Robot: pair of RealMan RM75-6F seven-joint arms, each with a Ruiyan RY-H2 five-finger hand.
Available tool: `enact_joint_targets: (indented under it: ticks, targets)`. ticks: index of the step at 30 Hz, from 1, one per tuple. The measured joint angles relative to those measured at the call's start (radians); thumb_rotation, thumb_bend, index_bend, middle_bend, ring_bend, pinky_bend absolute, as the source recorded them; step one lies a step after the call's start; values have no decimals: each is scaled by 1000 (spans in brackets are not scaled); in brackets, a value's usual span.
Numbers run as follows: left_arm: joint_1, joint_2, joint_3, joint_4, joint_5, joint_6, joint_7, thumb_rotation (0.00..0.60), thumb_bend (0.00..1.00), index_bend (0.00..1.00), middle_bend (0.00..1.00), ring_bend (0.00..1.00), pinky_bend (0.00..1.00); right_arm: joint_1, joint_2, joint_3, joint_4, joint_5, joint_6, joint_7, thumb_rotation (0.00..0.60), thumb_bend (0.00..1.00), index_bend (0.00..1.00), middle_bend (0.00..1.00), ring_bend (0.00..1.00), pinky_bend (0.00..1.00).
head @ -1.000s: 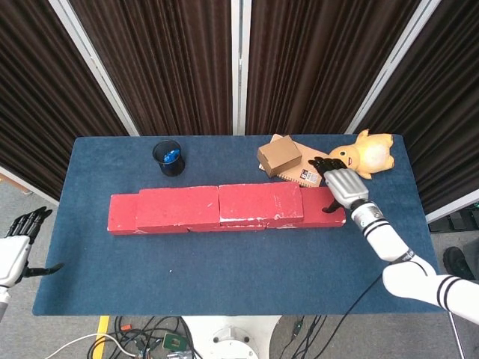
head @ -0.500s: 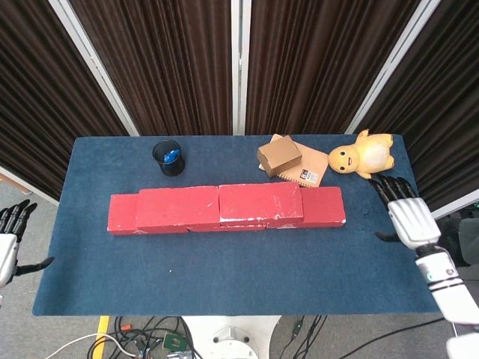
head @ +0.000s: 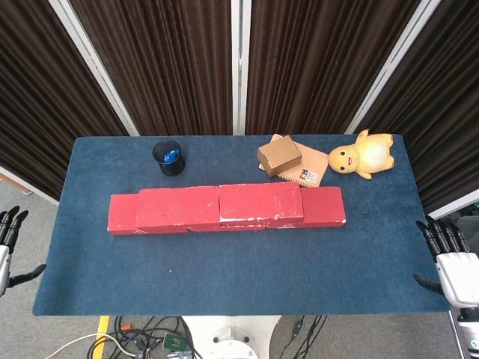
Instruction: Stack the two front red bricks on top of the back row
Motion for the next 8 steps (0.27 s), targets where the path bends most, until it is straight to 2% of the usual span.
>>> enact_joint_targets:
  ticks: [8]
  targets:
    - [11,-23,7,14,-11,-12,-5,600,0,8,0,0,0,-42,-24,6,25,-27,21,18,600,0,0,0,0,0]
